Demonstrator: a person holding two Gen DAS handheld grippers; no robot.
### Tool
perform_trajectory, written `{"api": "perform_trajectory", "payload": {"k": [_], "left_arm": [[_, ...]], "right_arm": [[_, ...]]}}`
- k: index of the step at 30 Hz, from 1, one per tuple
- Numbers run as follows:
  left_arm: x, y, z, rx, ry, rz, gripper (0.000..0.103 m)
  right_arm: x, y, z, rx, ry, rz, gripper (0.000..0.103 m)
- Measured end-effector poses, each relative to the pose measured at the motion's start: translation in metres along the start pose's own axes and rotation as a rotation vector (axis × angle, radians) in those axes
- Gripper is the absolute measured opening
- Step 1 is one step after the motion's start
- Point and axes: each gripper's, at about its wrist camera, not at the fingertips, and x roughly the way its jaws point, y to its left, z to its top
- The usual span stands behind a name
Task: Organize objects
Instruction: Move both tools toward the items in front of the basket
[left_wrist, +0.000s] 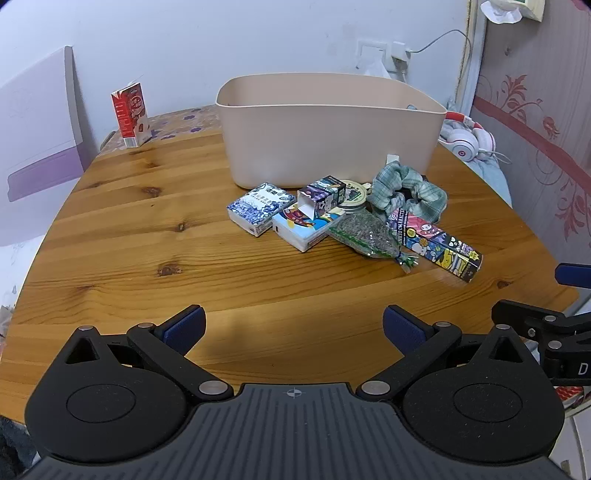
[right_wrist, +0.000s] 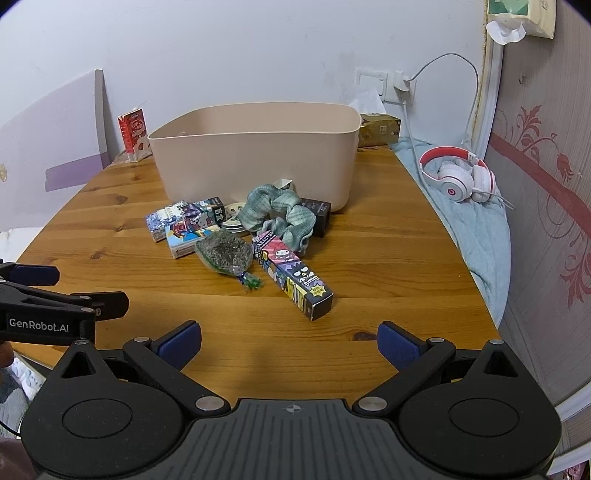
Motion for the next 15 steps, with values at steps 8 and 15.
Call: {"api": "perform_trajectory", "payload": {"k": [8, 15], "left_arm": [[0.0021, 0.0006, 0.0017, -0.001, 0.000, -0.002, 0.103], [0.0042, 0.0001, 0.0024, -0.001, 0.002, 0.001, 0.103]], "right_arm": [[0.0021, -0.0004, 0.0003, 0.002, -0.004, -0.012, 0.103], [0.0039, 0.0009, 0.0024, 0.005, -0.013, -0.010, 0.103]]}}
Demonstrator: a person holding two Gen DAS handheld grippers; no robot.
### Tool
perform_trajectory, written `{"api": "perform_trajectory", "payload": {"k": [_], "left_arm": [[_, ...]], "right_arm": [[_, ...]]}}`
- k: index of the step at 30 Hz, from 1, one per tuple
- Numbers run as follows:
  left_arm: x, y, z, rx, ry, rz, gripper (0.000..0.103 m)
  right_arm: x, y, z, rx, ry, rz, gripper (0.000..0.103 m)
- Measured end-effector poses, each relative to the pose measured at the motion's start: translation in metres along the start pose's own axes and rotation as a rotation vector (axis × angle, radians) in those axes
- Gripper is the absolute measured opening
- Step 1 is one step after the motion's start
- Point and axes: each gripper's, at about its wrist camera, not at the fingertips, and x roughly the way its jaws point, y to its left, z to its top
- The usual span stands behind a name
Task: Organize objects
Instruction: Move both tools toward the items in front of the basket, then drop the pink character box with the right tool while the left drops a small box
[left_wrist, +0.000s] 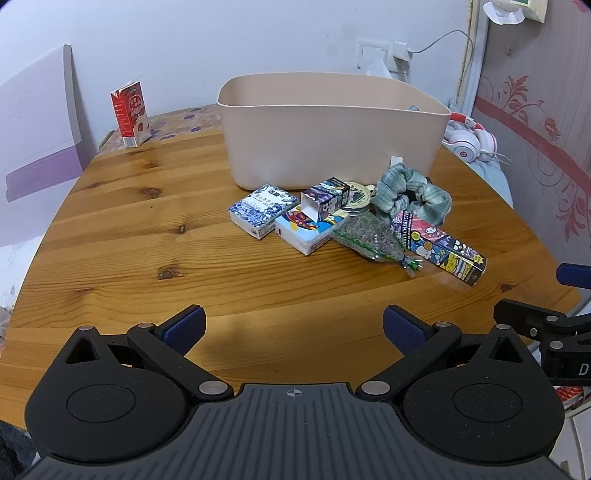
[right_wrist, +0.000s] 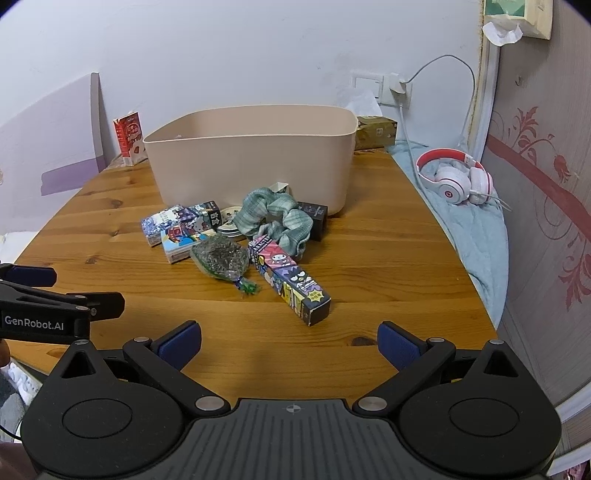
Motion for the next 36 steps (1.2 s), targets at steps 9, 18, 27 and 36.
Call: {"api": "perform_trajectory", "payload": {"k": [9, 18, 27, 36], "left_arm": [[0.008, 0.006, 0.004, 0.000, 0.008, -0.009, 0.103], [0.020, 0.011, 0.015, 0.030, 0.005, -0.011, 0.103], [0.038, 0.017, 0.032, 0.050, 0.011, -0.014, 0.103], [0.069, 0.015, 0.051, 0.063, 0.030, -0.070, 0.103]], "right_arm": [[0.002, 0.001, 0.003, -0.004, -0.019, 0.009, 0.103], [0.014, -0.002, 0.009, -0.032, -0.026, 0.011, 0.103], [0.034, -0.007, 0.018, -0.059, -0.011, 0.014, 0.103], [0.061, -0.016, 0.031, -0.096, 0.023, 0.017, 0.103]]}}
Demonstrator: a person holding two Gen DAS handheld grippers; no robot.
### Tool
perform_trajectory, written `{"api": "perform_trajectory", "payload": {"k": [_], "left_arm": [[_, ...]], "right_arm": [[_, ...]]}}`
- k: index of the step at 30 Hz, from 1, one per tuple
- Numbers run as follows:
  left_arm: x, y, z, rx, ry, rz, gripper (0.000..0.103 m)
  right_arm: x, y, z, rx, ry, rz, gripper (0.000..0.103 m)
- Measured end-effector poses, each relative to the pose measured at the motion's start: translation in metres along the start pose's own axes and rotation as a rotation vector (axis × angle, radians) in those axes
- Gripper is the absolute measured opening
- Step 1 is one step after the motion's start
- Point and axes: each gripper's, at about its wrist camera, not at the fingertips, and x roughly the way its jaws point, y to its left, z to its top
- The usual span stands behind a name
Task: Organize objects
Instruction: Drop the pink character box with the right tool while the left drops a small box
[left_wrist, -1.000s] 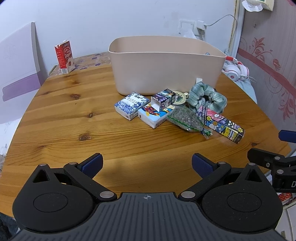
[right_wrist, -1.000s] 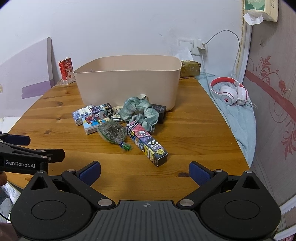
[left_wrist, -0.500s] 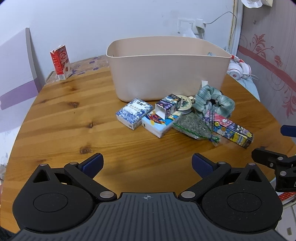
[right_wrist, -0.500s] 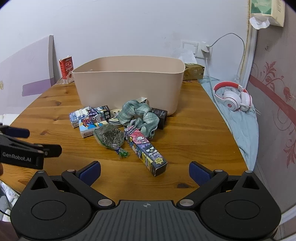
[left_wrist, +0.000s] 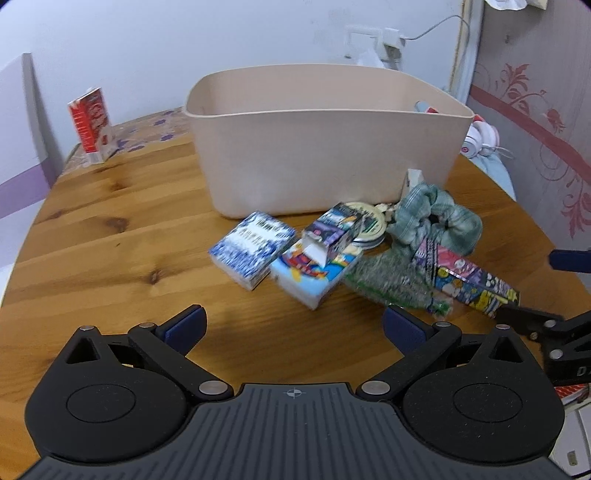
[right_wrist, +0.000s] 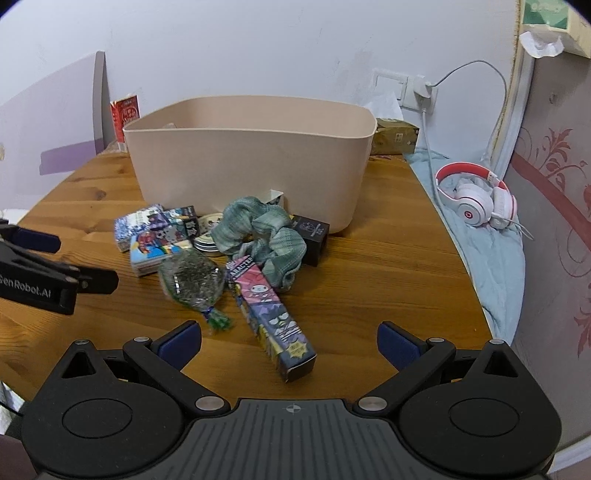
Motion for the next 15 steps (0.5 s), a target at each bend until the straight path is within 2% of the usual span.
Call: {"api": "perform_trajectory", "payload": {"k": [4, 10, 11, 13, 15], "left_arm": [[0.012, -0.001, 0.009, 0.017, -0.018, -0.020, 0.103], [0.035, -0.002, 0.030, 0.052, -0.071, -0.058, 0.103], [0.040, -0.002, 0.033, 0.056, -0.074, -0.075, 0.098], [0.049, -0.002, 0.038, 0.061, -0.058, -0.099, 0.076], [0.060, -0.002, 0.040, 0.069, -0.028, -0.114, 0.069]], "right_arm": [[0.016, -0.005, 0.002, -0.009, 0.037, 0.016, 0.095], [0.037, -0.009, 0.005, -0.013, 0.077, 0.034, 0.089], [0.039, -0.009, 0.005, -0.013, 0.081, 0.038, 0.086], [0.045, -0.009, 0.007, -0.013, 0.091, 0.050, 0.083], [0.048, -0.010, 0.008, -0.010, 0.098, 0.068, 0.077]]}}
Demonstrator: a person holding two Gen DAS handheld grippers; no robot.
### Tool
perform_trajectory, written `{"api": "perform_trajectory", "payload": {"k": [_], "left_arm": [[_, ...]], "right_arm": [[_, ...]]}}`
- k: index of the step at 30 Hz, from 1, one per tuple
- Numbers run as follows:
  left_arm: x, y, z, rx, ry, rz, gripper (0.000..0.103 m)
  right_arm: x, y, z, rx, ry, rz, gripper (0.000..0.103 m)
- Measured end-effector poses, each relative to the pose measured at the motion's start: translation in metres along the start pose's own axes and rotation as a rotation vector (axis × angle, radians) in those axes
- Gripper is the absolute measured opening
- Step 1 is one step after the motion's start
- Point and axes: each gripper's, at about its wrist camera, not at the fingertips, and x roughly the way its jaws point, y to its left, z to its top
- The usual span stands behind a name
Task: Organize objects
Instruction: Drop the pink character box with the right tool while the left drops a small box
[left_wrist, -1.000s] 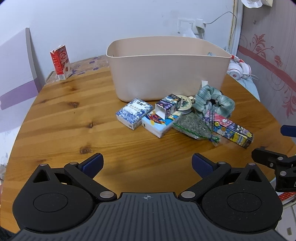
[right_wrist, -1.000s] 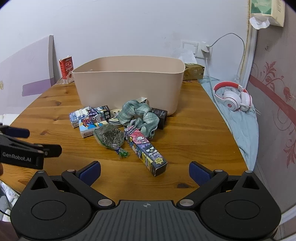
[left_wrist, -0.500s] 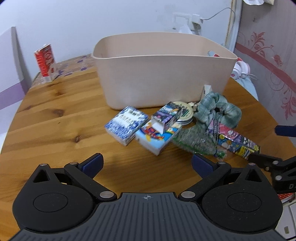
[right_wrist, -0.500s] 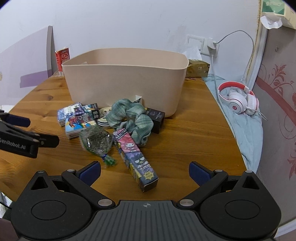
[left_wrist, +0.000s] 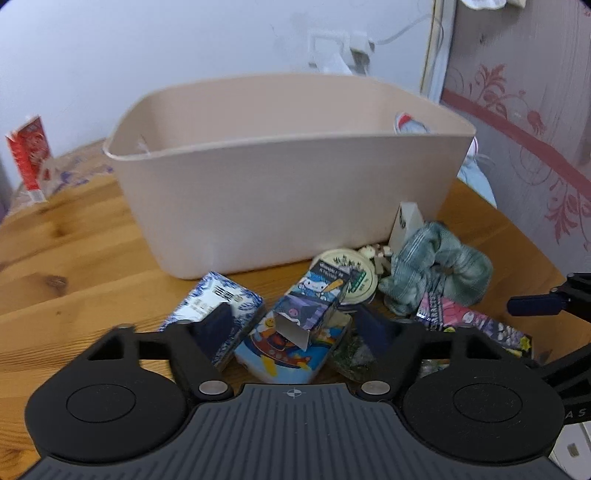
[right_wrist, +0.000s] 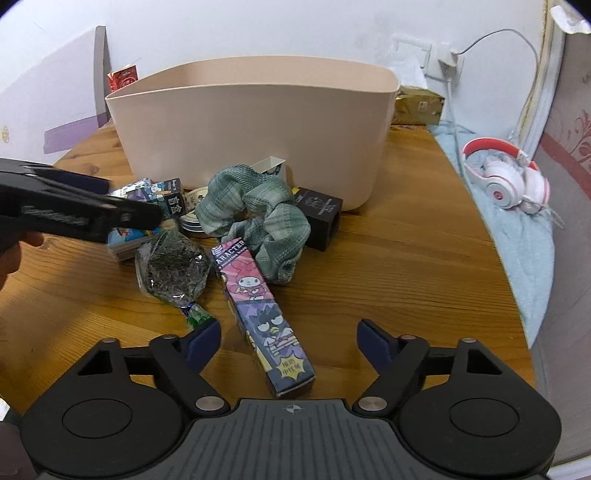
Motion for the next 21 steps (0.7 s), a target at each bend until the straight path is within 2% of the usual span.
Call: {"api": "perform_trajectory", "payload": {"k": [2, 4, 5, 6, 8, 15, 21], "left_arm": [[0.005, 0.000, 0.000, 0.021, -0.005, -0.009, 0.065], [0.006, 0.000, 0.002, 0.037, -0.009, -0.024, 0.042], [0.007, 0.000, 0.003, 0.032, -0.006, -0.037, 0.037], [0.008, 0.001, 0.004, 0.025, -0.009, -0.039, 0.026], [0.007, 0.003, 0.005, 0.009, -0.016, -0.031, 0.023], [-0.012, 0.006, 0.004, -0.022, -0.050, -0.021, 0.023], [-0.051, 0.006, 0.001, -0.037, -0.086, -0.039, 0.023]], "right_arm": [[0.004, -0.001, 0.001, 0.010, 0.010, 0.021, 0.060], [0.005, 0.000, 0.002, -0.002, 0.007, 0.030, 0.043], [0.005, 0.000, 0.004, -0.010, 0.007, 0.035, 0.035], [0.006, 0.002, 0.005, -0.021, 0.011, 0.048, 0.032], [0.007, 0.006, 0.007, -0.038, 0.016, 0.064, 0.024], [-0.008, 0.017, 0.007, -0.075, 0.003, 0.080, 0.023], [-0.044, 0.020, 0.014, -0.056, -0.082, 0.097, 0.023]]}}
